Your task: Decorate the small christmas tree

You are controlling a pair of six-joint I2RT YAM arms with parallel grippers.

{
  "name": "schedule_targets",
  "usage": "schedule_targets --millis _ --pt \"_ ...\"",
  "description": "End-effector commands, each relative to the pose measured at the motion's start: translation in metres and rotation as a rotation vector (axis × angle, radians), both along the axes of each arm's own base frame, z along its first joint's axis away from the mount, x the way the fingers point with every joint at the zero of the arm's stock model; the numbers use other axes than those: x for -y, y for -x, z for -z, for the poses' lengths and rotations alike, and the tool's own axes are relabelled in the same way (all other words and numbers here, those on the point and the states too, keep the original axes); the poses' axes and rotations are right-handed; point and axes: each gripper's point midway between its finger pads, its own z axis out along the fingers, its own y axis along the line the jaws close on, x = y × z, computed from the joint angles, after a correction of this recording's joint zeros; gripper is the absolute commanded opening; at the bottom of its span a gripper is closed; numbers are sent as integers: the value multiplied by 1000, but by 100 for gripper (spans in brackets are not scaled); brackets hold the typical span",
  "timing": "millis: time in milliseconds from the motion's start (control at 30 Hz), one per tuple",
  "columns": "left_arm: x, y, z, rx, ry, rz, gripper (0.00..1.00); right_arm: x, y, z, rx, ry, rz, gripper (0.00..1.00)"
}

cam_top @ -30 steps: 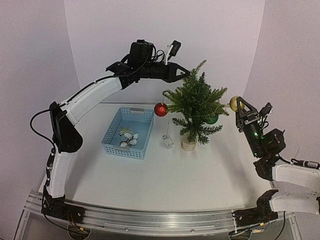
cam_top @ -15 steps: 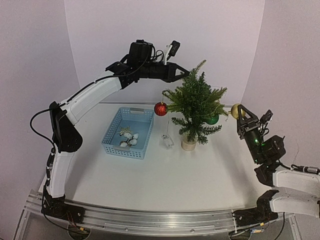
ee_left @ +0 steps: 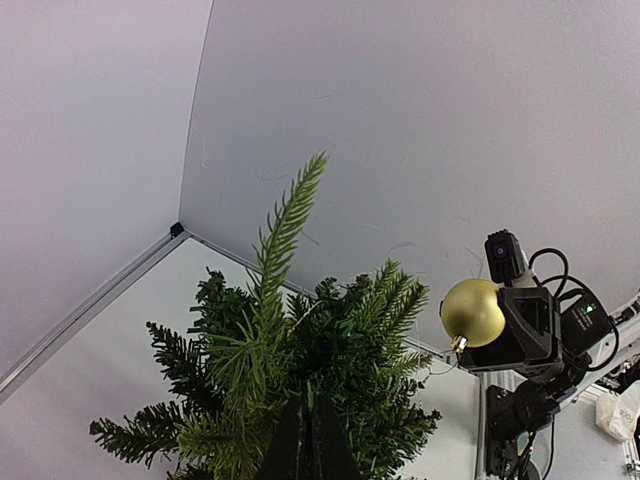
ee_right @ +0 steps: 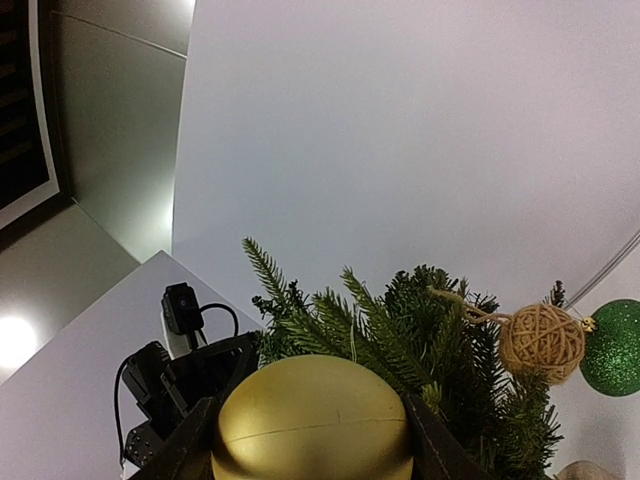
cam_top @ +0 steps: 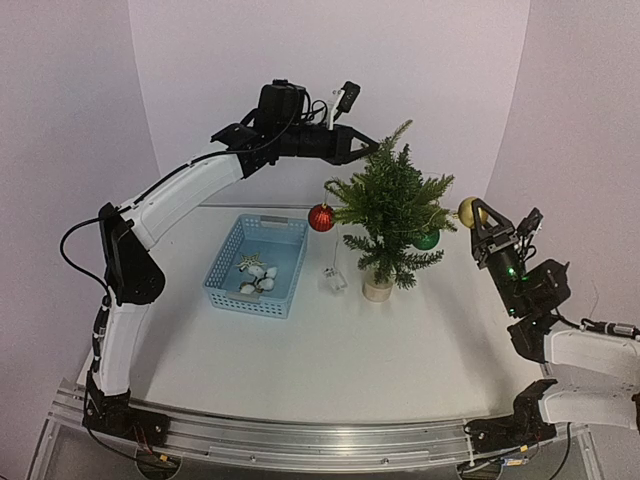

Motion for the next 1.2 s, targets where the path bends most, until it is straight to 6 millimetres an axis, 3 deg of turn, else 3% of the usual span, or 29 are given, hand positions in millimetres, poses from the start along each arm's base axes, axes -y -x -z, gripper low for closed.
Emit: schedule_targets --millis 0,233,633,933,1167 --pt "-4 6 20 -55 -70 14 0 9 7 -7 34 -23 23 0" --pt "-6 5 20 -54 -69 12 0 19 3 10 -5 -21 70 0" --pt "-7 3 20 -54 -70 10 0 23 -1 4 -7 -34 98 0" --pt "-8 3 19 -50 -67 11 0 27 -2 25 -70 -26 110 0" --pt "-8 3 19 -50 -66 10 0 26 0 28 -79 -17 106 0"
